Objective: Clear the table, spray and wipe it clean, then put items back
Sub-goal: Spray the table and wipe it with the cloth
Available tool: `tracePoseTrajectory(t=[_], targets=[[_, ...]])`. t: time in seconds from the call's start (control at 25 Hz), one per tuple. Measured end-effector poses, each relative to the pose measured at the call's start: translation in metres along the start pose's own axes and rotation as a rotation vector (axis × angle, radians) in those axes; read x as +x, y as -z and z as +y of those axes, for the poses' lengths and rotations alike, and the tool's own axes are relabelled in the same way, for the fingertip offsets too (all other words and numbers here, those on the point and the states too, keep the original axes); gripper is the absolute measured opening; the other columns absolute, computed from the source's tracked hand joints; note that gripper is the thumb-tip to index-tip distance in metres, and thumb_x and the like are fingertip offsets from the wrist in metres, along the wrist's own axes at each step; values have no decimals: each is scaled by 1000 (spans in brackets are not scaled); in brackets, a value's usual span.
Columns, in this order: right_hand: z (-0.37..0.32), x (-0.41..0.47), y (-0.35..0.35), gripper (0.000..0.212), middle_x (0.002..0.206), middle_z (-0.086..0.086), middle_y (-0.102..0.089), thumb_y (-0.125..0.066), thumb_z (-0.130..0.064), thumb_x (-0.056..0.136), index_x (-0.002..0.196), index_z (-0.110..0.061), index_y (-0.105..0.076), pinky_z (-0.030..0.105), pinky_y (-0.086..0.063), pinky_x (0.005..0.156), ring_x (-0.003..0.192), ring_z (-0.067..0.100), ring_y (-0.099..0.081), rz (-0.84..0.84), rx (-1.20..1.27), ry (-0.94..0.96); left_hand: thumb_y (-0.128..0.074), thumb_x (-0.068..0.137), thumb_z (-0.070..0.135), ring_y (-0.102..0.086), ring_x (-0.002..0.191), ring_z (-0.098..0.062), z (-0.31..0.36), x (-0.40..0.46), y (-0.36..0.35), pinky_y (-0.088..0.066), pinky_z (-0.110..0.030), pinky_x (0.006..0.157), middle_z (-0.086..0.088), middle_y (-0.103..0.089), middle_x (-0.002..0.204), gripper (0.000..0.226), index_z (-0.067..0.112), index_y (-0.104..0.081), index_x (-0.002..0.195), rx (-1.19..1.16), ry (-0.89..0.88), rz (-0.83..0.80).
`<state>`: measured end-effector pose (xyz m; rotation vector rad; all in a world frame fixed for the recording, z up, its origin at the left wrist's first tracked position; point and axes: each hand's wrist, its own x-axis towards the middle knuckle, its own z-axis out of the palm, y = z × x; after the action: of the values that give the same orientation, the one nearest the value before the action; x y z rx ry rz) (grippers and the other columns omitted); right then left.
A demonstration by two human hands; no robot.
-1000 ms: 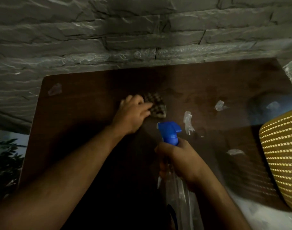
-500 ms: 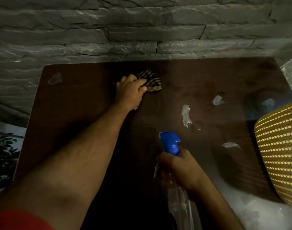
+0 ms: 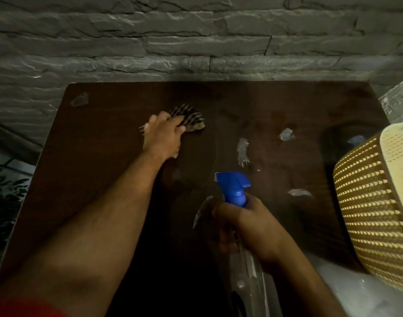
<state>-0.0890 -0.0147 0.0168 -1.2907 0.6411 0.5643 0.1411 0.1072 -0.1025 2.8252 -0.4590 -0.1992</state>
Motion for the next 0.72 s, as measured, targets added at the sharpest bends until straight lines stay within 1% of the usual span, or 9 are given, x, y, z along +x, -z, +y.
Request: tracePoseTrajectory(t=[0.08,0.16,0.2,0.24,0.4,0.52,0.6,0.64,0.72], targets=[[4,-2,0,22,70,13,-55,-59,-7,86,106,0,-55,25,-50,47,53,20,-53,4,-8,26,-41,97,40,-41,115,-24,31,-25,-14,-31,-41,98,-3,-46,128,39,31,-50,134,-14,-102,-65],[8,-6,2,20,71,14,-55,-58,-7,86,106,-1,-56,28,-50,49,55,22,-53,-13,-8,33,-38,93,44,-44,104,-21,20,-102,-27,-36,-41,91,2,-50,116,40,34,-55,128,-16,-343,-37],[10,-8,4,18,70,14,-56,-58,-8,86,103,-4,-57,30,-50,50,56,23,-54,-18,-6,32,-39,91,44,-45,99,-21,4,-123,-26,-39,-41,87,2,-51,111,40,34,-58,124,-19,-379,-18],[13,-11,5,16,70,13,-56,-59,-9,86,102,-6,-57,31,-51,51,57,24,-54,-18,-15,32,-41,91,44,-46,98,-21,-12,-122,-24,-38,-39,84,2,-53,109,39,33,-59,123,-41,-384,13],[18,-14,7,18,73,15,-55,-58,-11,87,103,-3,-55,33,-52,53,59,27,-54,17,-58,46,-45,97,38,-43,113,-28,5,-50,-10,-33,-41,95,-6,-50,125,37,28,-53,132,12,-33,24],[19,-19,7,10,70,16,-56,-58,-9,86,95,-6,-57,34,-51,50,57,28,-54,22,-64,82,-44,95,39,-43,106,-24,39,-122,-23,-33,-40,90,-2,-51,119,35,31,-56,127,22,-233,-80],[23,-23,12,11,69,16,-57,-59,-11,86,96,-7,-57,34,-50,52,57,29,-55,14,-65,85,-43,91,44,-44,96,-21,7,-186,-23,-37,-39,82,1,-53,108,37,31,-61,121,-34,-379,-66],[26,-25,15,16,70,17,-57,-59,-12,86,100,-6,-57,35,-49,53,58,29,-55,12,-69,76,-42,90,46,-45,96,-22,-15,-185,-19,-38,-40,80,0,-54,106,40,31,-62,121,-47,-355,-16],[34,-30,18,26,72,17,-56,-60,-14,87,109,-3,-53,34,-50,54,59,29,-55,-3,-73,42,-44,93,43,-48,102,-29,-40,-134,-12,-38,-43,85,-5,-54,111,40,26,-59,126,23,-154,60]])
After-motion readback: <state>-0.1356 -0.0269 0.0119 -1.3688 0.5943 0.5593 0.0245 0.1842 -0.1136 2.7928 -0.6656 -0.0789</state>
